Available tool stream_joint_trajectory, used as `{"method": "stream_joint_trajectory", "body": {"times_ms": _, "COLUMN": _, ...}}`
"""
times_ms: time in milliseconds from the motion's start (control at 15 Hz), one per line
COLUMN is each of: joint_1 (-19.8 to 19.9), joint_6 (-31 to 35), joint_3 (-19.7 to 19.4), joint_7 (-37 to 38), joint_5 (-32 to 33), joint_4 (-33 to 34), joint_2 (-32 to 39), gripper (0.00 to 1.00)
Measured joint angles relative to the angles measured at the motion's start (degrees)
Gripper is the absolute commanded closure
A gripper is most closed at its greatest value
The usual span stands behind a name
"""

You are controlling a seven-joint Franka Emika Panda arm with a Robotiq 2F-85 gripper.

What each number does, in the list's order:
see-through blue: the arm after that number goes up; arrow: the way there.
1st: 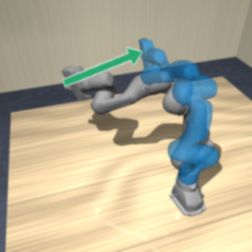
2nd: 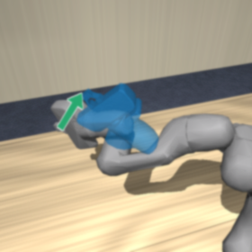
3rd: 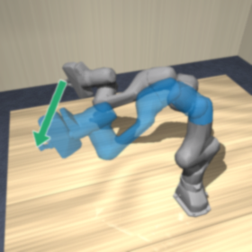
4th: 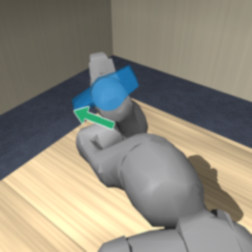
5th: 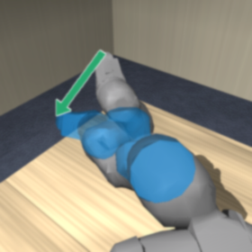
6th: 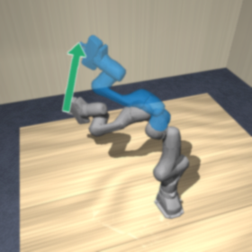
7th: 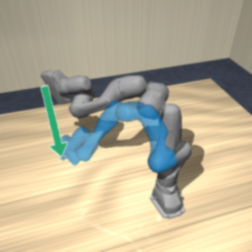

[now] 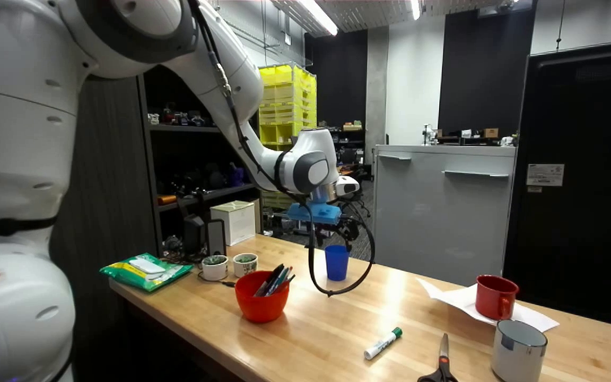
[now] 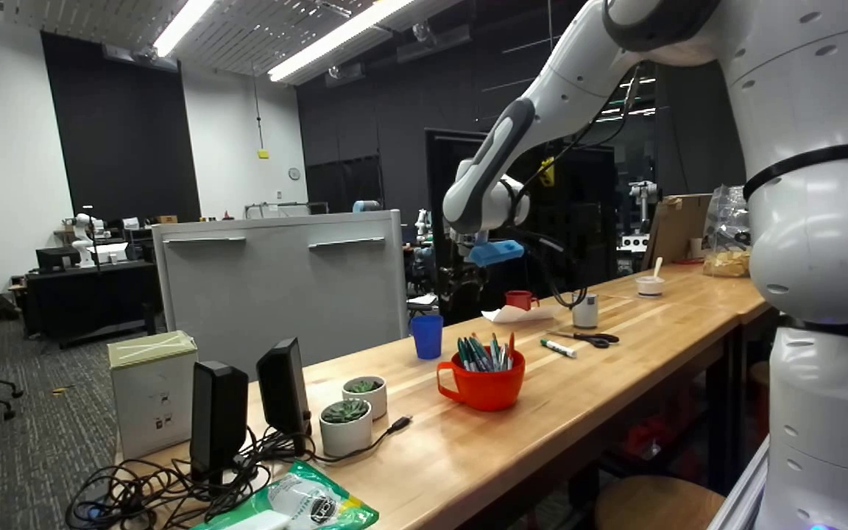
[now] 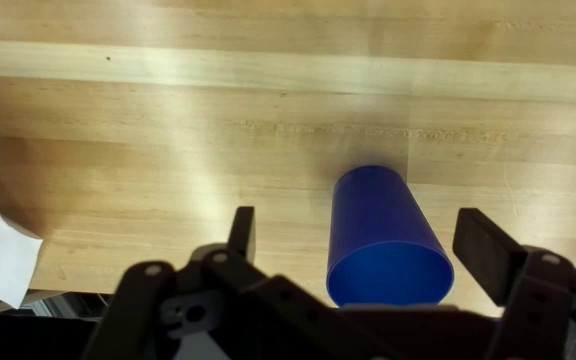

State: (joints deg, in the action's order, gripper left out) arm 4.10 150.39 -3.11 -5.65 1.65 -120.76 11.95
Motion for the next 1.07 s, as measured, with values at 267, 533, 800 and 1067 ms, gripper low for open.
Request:
{"method": "stream_joint_trajectory", "body": {"times_ms": 267, "joint_1": -0.9, "joint_6": 0.0, "joint_3": 0.6, "joint_7": 1.3, "joint_5": 0.0, "joint_4": 6.4, "joint_2": 5.6, "gripper": 0.00}}
{"method": "stream_joint_trajectory", "body": {"times_ms": 533, "joint_1": -1.2, "joint_6": -0.7, "joint_3": 0.5, "joint_7": 2.5, "joint_5": 0.1, "joint_4": 12.9, "joint_2": 9.9, "gripper": 0.00}}
{"method": "stream_joint_trajectory", "body": {"times_ms": 800, "joint_1": -1.0, "joint_6": -2.9, "joint_3": -0.6, "joint_7": 3.0, "joint_5": 0.2, "joint_4": 19.0, "joint_2": 14.1, "gripper": 0.00}}
{"method": "stream_joint_trajectory", "body": {"times_ms": 1067, "joint_1": -0.5, "joint_6": -4.7, "joint_3": -1.6, "joint_7": 3.3, "joint_5": 0.2, "joint_4": 22.9, "joint_2": 18.0, "gripper": 0.00}}
